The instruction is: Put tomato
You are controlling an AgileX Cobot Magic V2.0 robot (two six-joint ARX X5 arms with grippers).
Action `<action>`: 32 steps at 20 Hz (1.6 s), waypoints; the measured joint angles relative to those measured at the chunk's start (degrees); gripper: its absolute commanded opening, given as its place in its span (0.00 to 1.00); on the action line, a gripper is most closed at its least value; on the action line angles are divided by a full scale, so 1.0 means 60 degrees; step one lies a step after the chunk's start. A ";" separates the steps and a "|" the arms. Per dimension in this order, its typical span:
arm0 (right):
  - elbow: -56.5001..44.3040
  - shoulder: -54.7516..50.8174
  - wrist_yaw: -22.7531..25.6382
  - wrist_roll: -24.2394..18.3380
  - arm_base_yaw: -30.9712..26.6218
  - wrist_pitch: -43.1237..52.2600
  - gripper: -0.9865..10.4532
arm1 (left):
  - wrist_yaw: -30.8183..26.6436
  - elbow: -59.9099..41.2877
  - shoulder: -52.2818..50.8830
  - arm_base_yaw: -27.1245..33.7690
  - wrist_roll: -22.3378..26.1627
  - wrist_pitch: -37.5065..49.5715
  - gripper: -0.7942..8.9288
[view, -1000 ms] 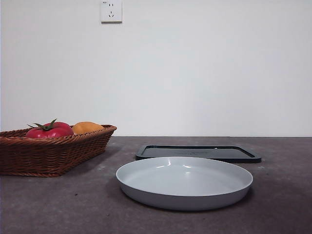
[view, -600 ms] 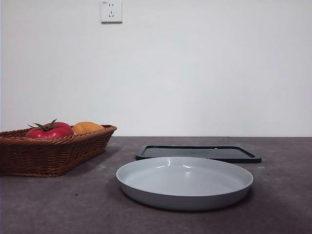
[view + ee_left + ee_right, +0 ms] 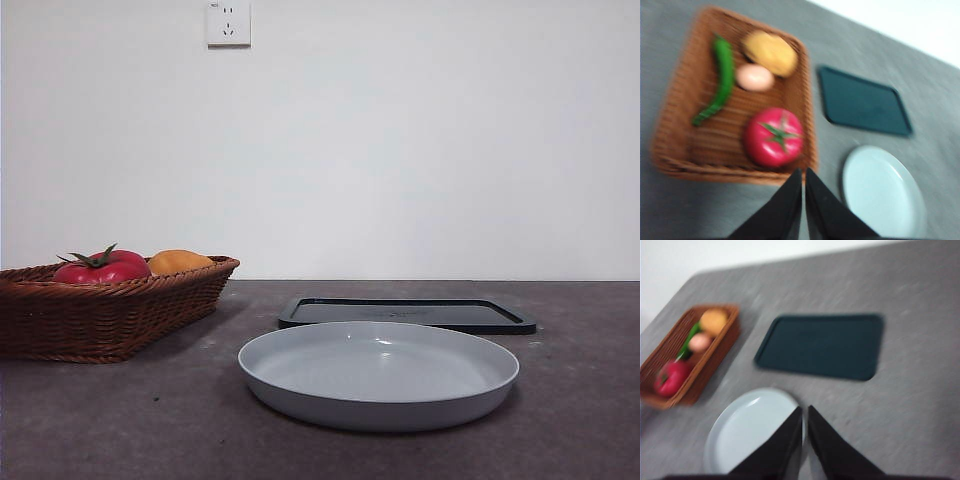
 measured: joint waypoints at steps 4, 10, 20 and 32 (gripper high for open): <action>0.1020 0.0954 -0.0259 -0.0958 0.0943 -0.1596 0.09 | 0.0892 0.1013 0.0896 -0.0335 0.0951 -0.1559 0.09; 0.1166 0.1115 -0.0284 -0.1530 0.2310 -0.2288 0.09 | 0.0922 0.1592 0.0965 -0.0772 0.1920 -0.2973 0.09; 0.1166 0.1111 -0.0237 -0.1552 0.2565 -0.2320 0.54 | 0.0918 0.1592 0.0965 -0.0834 0.1978 -0.3005 0.71; 0.1166 0.1111 -0.0237 -0.1548 0.2565 -0.2226 0.56 | 0.0080 0.1610 0.1738 -0.1118 0.1916 -0.1588 0.72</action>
